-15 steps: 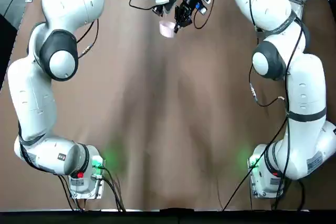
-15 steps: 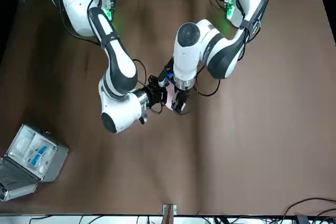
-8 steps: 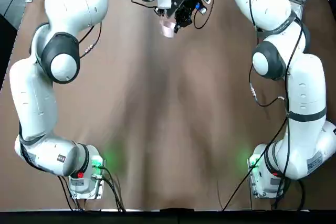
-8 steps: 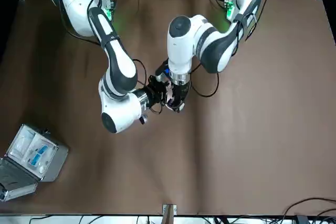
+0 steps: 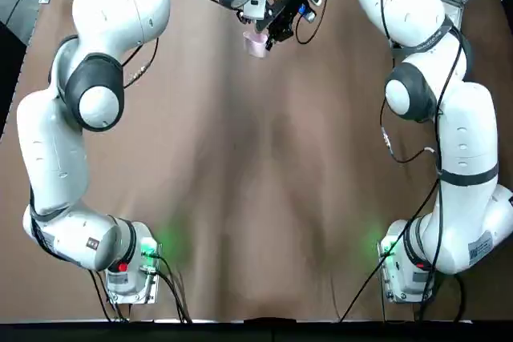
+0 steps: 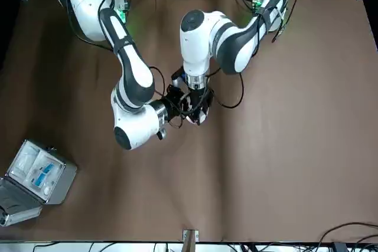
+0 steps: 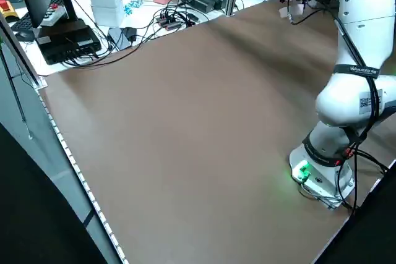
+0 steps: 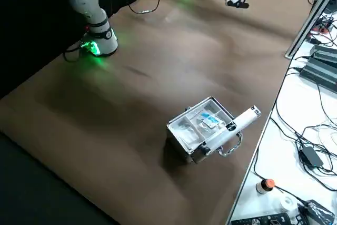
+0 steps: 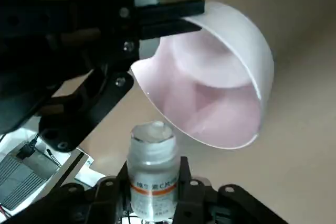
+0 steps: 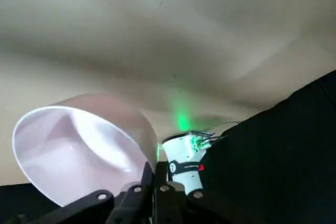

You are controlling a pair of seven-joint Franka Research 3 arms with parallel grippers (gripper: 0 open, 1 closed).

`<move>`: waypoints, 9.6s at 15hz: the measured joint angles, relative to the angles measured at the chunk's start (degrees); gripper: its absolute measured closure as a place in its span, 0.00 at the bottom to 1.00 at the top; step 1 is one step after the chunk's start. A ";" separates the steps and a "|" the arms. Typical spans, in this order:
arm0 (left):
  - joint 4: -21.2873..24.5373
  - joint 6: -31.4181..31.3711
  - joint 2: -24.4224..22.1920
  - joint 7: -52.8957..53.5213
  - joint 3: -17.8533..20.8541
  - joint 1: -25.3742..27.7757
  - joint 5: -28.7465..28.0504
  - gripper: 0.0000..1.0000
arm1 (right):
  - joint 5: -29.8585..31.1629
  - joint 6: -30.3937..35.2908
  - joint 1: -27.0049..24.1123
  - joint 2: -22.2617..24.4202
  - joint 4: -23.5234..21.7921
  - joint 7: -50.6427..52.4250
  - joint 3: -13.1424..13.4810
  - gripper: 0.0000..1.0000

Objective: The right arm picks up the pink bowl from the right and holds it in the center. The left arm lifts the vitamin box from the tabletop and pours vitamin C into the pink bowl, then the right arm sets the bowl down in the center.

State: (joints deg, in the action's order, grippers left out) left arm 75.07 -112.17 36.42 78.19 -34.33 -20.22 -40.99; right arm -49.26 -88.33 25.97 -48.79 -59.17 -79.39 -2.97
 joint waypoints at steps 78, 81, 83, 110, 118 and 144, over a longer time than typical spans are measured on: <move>12.25 17.13 22.37 55.87 -3.64 67.79 80.61 0.64 | 22.11 -23.97 4.48 -1.46 -10.93 13.67 0.61 0.98; 15.07 12.18 22.45 63.21 -2.70 68.24 80.61 0.64 | 22.15 -24.70 4.40 -1.47 -12.12 13.89 0.67 0.98; 16.43 9.76 23.14 65.68 -2.70 67.91 80.61 0.64 | 22.15 -25.57 4.28 -1.64 -12.92 13.96 0.73 0.98; 16.86 4.15 26.38 69.78 3.29 62.62 81.51 0.01 | 17.73 -26.67 4.58 -3.15 -13.35 14.25 0.32 0.85; 13.72 10.29 20.88 60.67 4.21 66.45 75.72 0.00 | 17.73 -25.73 4.29 -2.76 -12.78 14.29 0.44 0.12; 3.35 11.53 -9.22 -46.68 -4.38 42.01 34.71 0.00 | 43.01 14.37 -12.53 19.40 0.94 48.59 0.96 0.02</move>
State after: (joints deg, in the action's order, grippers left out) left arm 78.42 -100.64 27.20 31.51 -38.71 21.80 -6.29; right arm -6.25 -73.96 13.45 -29.39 -58.23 -30.80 -2.01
